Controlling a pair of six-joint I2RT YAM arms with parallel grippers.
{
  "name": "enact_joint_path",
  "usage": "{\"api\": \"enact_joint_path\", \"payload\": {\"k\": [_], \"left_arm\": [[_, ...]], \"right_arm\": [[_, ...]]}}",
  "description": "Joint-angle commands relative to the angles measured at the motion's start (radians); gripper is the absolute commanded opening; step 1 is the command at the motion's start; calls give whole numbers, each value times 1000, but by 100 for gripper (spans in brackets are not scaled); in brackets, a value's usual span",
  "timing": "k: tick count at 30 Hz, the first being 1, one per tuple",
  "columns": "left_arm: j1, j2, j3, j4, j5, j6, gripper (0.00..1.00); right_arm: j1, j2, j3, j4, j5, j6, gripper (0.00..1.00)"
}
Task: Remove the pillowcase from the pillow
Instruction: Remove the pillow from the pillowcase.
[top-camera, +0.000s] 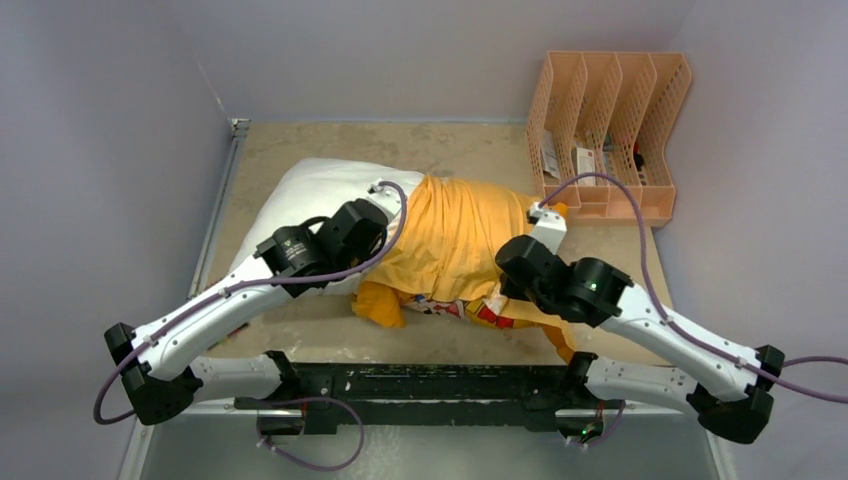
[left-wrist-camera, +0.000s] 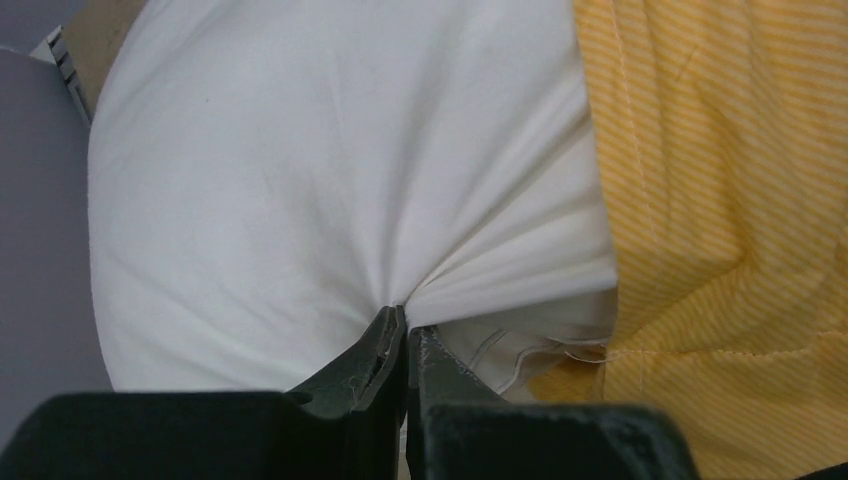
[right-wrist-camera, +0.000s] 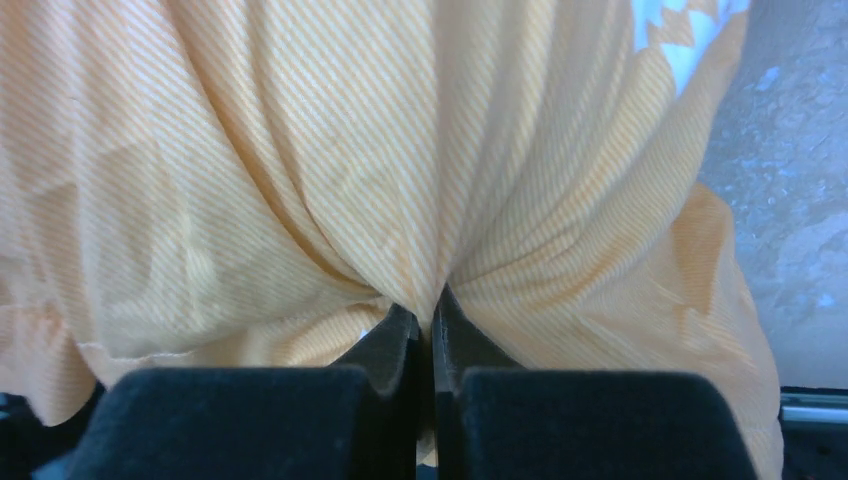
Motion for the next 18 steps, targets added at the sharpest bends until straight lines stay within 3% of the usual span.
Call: {"api": "enact_joint_path", "payload": {"k": [1,5,12,18], "left_arm": [[114,-84,18,41,-197,82,0],[224,-107,9,24,-201,151,0],[451,-128,-22,65,-91,219,0],[484,-99,11,72,-5,225,0]], "right_arm": [[-65,-57,75,-305,248,111,0],[-87,-113,74,-363,264,137,0],[-90,-209,50,-451,268,238,0],[-90,-255,59,-451,270,226,0]]}}
